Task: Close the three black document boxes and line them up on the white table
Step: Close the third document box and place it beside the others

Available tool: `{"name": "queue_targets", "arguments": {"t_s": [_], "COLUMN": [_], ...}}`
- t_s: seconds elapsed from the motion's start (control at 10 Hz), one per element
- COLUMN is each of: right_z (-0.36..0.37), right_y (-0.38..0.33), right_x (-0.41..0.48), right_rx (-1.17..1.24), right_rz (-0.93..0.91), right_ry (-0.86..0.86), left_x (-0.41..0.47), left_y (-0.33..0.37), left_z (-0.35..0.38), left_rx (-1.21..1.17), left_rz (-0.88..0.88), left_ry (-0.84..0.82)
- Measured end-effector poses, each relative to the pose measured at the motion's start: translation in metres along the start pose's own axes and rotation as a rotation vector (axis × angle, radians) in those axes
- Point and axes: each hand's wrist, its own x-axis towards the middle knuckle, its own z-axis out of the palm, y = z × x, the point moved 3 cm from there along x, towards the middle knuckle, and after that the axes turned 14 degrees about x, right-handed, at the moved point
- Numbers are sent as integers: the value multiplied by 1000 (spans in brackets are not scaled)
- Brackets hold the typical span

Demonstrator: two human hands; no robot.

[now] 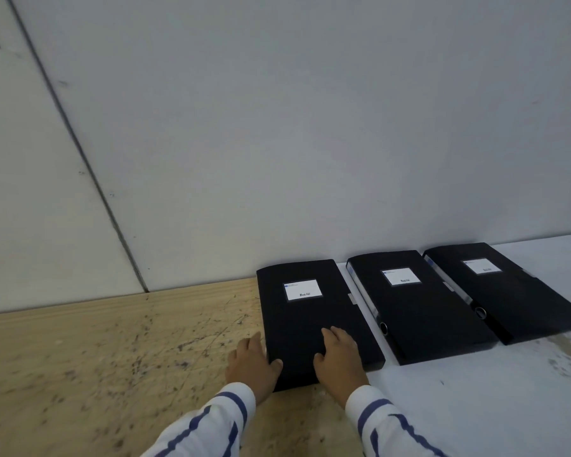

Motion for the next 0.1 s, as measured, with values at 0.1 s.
{"name": "queue_targets", "arguments": {"t_s": [0.1], "right_z": [3], "right_y": [-20], "right_x": [-13], "right_rx": [6], "right_rz": [-56], "right_ry": [8], "left_x": [-16], "left_y": [2], "left_z": [-18], "left_rx": [65], "left_rz": [54], "left_ry": [106]}}
